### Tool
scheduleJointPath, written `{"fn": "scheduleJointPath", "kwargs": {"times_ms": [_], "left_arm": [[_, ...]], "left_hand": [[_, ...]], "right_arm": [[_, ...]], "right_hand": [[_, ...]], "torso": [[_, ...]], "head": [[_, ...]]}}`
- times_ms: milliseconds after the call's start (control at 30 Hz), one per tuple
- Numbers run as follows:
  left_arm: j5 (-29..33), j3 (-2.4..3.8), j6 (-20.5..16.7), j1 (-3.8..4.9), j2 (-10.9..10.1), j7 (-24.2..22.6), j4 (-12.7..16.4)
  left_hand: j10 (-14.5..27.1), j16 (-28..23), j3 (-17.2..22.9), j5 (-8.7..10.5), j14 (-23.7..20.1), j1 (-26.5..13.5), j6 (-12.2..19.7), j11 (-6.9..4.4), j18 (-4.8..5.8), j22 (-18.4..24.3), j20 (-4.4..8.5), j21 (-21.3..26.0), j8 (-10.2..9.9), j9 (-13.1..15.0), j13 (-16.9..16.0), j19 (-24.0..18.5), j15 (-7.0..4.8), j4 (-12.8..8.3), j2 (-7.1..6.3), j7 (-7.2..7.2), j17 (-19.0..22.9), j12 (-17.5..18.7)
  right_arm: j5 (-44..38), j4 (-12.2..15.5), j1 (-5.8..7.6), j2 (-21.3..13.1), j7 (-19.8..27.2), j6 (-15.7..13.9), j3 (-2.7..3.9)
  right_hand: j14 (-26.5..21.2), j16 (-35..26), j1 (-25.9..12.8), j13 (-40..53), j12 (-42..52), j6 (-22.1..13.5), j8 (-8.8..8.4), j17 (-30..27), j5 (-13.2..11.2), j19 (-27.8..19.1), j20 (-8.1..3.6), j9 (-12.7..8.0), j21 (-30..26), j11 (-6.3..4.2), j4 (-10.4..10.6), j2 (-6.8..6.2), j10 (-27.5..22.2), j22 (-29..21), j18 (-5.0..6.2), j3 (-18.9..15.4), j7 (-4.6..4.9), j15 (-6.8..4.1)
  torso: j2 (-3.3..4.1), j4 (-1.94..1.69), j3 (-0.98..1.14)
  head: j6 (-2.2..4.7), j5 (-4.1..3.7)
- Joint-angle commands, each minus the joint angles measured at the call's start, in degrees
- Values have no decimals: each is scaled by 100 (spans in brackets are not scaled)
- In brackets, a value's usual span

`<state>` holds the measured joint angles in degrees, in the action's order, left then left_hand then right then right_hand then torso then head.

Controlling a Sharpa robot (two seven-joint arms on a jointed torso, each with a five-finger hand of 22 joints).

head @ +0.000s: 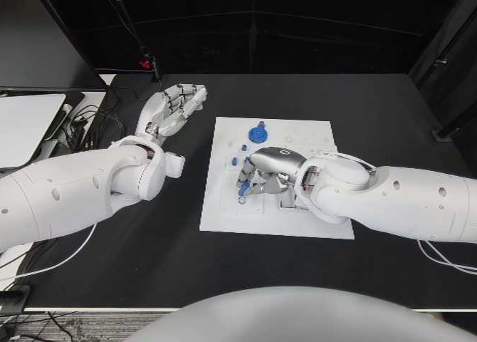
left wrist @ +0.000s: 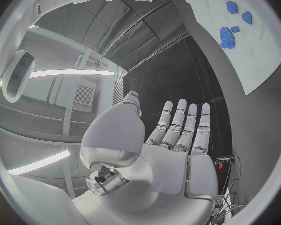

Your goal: Assemble the parts on the task board

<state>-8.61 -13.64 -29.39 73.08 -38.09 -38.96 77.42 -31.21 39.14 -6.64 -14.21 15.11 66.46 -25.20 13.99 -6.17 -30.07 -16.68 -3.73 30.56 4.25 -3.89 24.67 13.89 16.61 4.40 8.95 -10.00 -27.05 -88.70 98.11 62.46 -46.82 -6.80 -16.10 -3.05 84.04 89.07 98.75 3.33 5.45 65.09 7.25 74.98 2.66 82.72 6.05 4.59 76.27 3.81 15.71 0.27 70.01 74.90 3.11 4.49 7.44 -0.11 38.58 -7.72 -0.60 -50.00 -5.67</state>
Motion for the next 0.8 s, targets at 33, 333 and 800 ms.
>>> {"fn": "scheduleJointPath", "kwargs": {"times_ms": [33,333,800], "left_arm": [[5,6,11,9,-5,-546,19],[5,6,5,9,-4,-543,15],[5,6,14,9,5,-532,12]], "left_hand": [[40,25,-26,-31,-45,29,51,16,75,6,5,-20,26,-5,6,-7,-1,9,43,749,5,-30],[41,30,-30,-35,-47,33,52,16,74,6,5,-20,30,-6,6,-7,-1,9,46,749,11,-35],[41,30,-30,-35,-47,33,52,16,74,6,5,-20,30,-6,6,-7,-1,9,46,749,11,-35]], "right_arm": [[-337,0,4,32,-60,161,2],[-475,3,4,93,-132,364,2],[-553,-38,-1,155,-339,803,-4]], "right_hand": [[558,27,3,9,-25,23,1,1320,18,-27,-13,1,-15,35,4,49,-1,408,77,42,14,3],[558,27,-2,9,-49,17,-11,1320,17,-34,-7,-3,-28,43,11,48,-11,400,80,51,21,11],[559,30,11,10,-83,6,-30,1328,19,-41,1,-10,-39,51,5,54,-23,393,82,79,28,20]], "torso": [[2,5,-4],[1,5,0],[-1,9,-6]], "head": [[0,3],[0,5],[0,-65]]}}
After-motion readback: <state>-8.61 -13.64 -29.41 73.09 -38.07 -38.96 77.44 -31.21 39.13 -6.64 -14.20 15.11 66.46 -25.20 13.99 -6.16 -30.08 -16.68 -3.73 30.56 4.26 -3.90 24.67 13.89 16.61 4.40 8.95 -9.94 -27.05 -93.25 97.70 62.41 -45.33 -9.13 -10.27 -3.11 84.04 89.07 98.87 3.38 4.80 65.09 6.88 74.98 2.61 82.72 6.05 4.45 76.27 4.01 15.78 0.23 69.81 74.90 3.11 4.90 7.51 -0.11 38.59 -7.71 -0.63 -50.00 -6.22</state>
